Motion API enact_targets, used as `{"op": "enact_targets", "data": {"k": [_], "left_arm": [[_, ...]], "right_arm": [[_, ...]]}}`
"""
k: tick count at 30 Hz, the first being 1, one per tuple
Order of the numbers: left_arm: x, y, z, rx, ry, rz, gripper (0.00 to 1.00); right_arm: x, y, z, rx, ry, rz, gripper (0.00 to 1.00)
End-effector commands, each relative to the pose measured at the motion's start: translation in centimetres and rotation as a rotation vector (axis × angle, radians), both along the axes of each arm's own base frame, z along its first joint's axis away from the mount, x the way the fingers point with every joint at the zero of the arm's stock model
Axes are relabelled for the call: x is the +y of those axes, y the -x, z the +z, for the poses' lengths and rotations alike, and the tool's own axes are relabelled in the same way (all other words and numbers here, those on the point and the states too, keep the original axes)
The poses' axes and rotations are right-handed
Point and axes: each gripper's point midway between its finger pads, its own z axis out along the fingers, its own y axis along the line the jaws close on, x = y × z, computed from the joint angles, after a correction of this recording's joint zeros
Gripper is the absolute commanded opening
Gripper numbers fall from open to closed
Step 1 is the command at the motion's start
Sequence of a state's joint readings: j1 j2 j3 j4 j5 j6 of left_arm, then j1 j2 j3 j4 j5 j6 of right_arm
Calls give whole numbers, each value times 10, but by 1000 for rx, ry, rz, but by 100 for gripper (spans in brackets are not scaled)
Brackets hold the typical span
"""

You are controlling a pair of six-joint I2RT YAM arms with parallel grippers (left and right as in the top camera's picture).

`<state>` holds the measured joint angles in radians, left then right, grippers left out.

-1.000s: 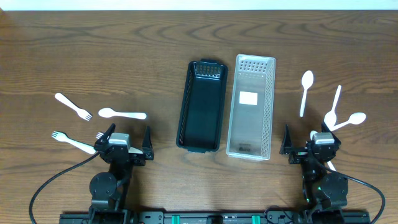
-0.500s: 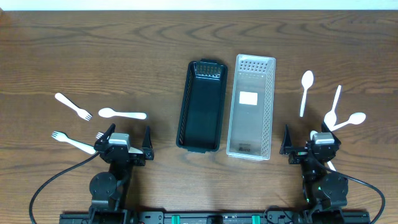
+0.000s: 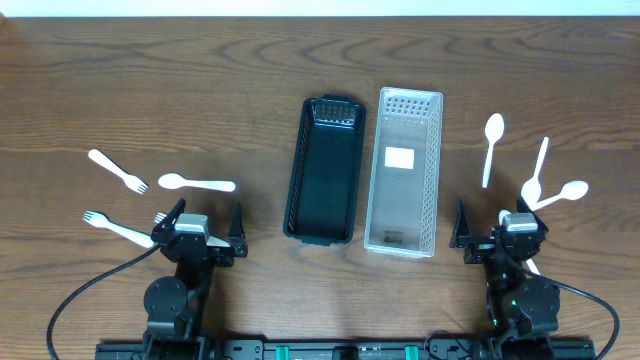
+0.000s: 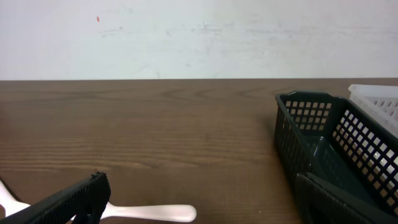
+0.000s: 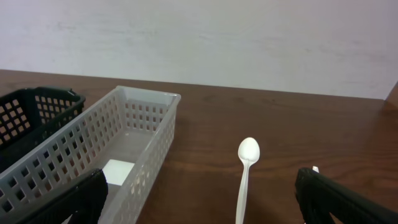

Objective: Pack container

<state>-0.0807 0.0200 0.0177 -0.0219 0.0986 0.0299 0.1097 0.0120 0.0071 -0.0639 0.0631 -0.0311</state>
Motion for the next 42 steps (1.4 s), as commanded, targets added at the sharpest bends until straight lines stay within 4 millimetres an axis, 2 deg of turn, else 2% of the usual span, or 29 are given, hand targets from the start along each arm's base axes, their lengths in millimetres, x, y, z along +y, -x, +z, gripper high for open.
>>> {"op": "enact_targets", "data": {"k": [1,6,8,10,14,18,21,23,26,28,32,34,35,38,39,40,42], "left_arm": [[-6,2,-17,56,1,-36,98],[-6,1,-14,46,1,-36,98],[-7,0,-5,9,6,-36,98],[-7,0,12,-42,63,-32,98],[-8,3,41,-82,125,-36,98],[-9,4,65,-7,119,-41,98],[-10,-6,84,111,111,-34,98],[-11,-18,91,208,95,-30,98],[-12,-36,91,403,63,-24,98],[-13,-46,83,548,51,-18,98],[-15,-59,60,810,34,-8,98],[-15,-68,46,884,31,1,98],[-15,-71,38,912,36,6,98],[-16,-76,13,994,29,10,98],[-16,-77,6,1018,27,11,100],[-16,-77,0,1036,25,12,93],[-16,-79,-10,1070,23,14,80]], "right_arm": [[5,1,-1,7,-66,20,99],[11,1,-1,33,-376,33,99],[15,2,2,26,-397,60,99],[17,2,9,12,-399,72,99],[15,4,42,-35,-367,73,99],[12,-1,83,-33,-273,63,99],[16,-22,110,71,-206,64,99],[17,-38,116,185,-196,52,99],[18,-63,116,393,-176,27,99],[17,-79,110,540,-144,10,99],[17,-105,95,773,-135,5,99],[19,-117,86,835,-132,6,99],[20,-124,81,848,-120,11,94],[15,-144,56,886,-93,-17,47],[14,-148,45,912,-92,-32,37],[13,-151,34,938,-97,-43,32],[13,-155,13,990,-95,-49,28]]}}
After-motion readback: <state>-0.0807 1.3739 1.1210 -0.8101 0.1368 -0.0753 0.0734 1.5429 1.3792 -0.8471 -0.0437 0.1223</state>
